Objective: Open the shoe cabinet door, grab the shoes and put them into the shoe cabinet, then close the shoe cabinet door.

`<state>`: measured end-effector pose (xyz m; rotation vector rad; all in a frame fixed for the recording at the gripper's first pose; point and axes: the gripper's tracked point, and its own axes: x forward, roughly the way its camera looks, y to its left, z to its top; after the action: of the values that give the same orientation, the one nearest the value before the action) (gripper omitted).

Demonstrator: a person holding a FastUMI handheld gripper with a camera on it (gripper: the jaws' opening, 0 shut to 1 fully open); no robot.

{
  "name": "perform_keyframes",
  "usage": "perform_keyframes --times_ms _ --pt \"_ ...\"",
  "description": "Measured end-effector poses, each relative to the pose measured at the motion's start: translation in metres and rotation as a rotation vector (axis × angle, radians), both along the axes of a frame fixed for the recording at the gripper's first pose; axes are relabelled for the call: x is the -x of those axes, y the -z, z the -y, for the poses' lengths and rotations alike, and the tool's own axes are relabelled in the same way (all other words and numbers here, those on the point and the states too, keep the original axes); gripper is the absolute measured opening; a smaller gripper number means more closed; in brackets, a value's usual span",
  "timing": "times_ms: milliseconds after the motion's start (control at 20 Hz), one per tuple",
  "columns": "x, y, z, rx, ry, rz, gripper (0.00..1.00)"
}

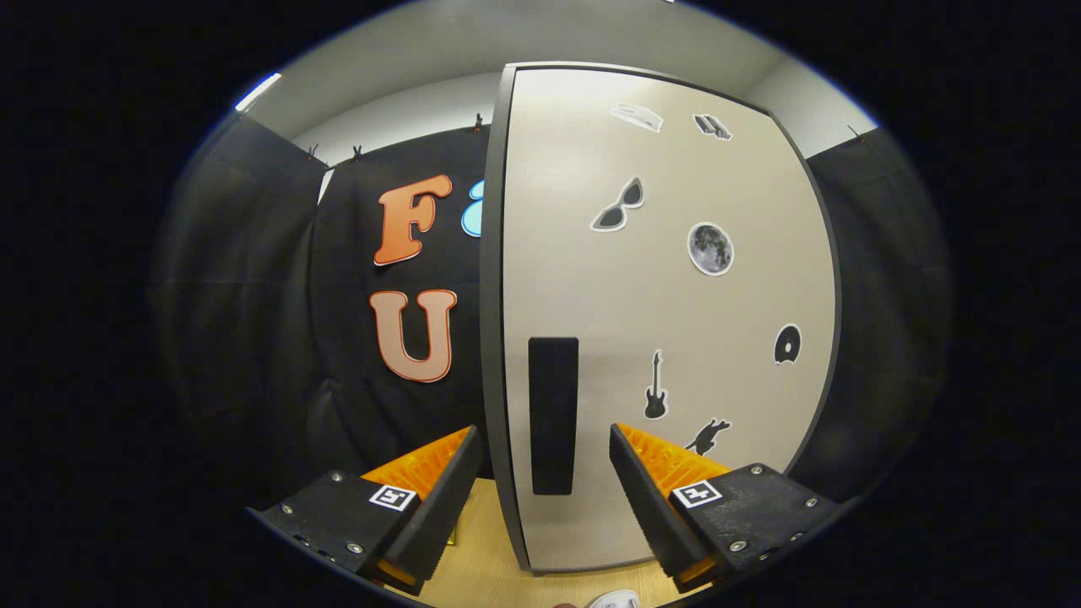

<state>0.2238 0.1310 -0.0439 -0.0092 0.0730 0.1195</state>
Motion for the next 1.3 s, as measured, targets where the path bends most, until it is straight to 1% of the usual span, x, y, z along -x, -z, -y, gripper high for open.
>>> perform_keyframes --times_ms 250,350,450,550,600,650,700,750,800,1050,1300 --pt "-0.021 0.001 0.002 -0.020 0.015 -0.013 0.95" --pt "-0.026 0.004 0.002 -0.007 0.022 -0.017 0.95" --pt "-0.030 0.006 0.002 0.015 0.030 -0.021 0.92" --pt "-0.031 0.009 0.002 0.035 0.035 -0.030 0.85" --pt "-0.033 0.011 0.001 0.040 0.037 -0.037 0.75" --pt "-0.033 0.012 0.001 0.042 0.041 -0.044 0.69" --pt "-0.033 0.014 0.001 0.040 0.040 -0.048 0.57" --pt "-0.033 0.014 -0.001 0.034 0.032 -0.046 0.50" --pt "-0.032 0.014 -0.001 0.029 0.033 -0.046 0.39" --pt "-0.026 0.013 0.001 -0.003 0.015 -0.044 0.35" --pt "-0.004 0.007 0.005 -0.034 -0.011 -0.027 0.33"
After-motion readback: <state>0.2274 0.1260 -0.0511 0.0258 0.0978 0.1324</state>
